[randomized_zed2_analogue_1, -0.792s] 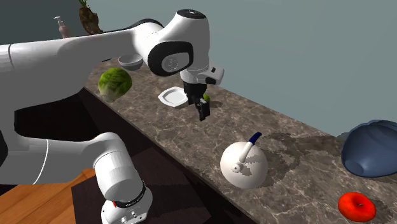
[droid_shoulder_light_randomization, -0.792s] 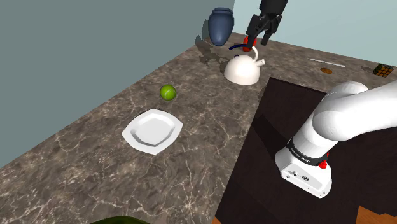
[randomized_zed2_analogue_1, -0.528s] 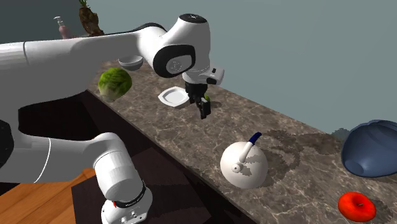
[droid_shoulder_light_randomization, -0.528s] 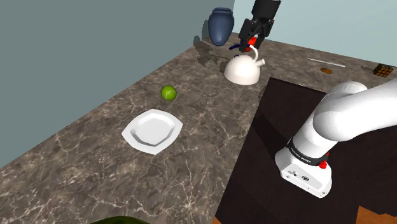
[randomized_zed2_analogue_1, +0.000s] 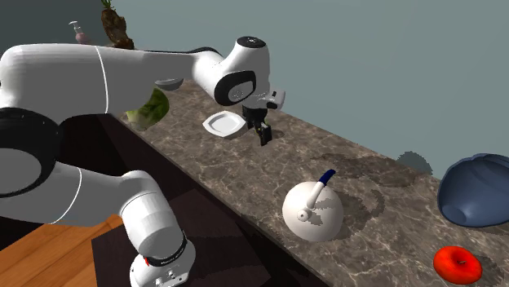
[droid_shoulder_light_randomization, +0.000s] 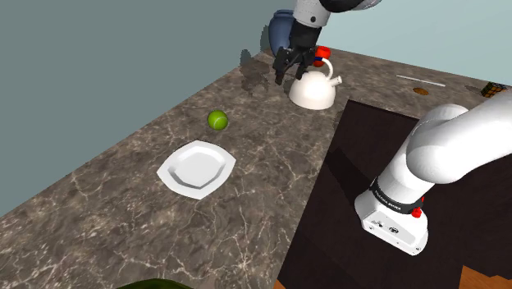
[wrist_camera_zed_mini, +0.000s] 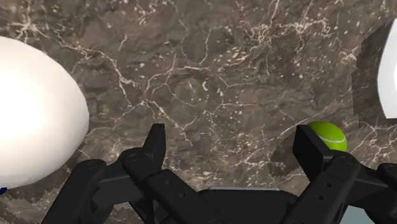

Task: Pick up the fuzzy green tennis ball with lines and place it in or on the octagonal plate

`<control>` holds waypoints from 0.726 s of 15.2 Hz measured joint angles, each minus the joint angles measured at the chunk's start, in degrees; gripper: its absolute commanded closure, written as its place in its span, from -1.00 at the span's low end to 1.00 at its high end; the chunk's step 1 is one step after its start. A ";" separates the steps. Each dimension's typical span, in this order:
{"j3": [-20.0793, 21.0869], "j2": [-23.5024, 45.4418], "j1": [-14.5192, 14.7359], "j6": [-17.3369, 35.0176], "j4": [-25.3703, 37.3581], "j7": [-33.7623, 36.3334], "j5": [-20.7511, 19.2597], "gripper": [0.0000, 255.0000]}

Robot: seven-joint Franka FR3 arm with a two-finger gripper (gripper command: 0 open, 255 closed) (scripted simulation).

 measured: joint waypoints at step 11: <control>7.00 19.11 3.51 17.92 5.70 6.05 2.23 -1.00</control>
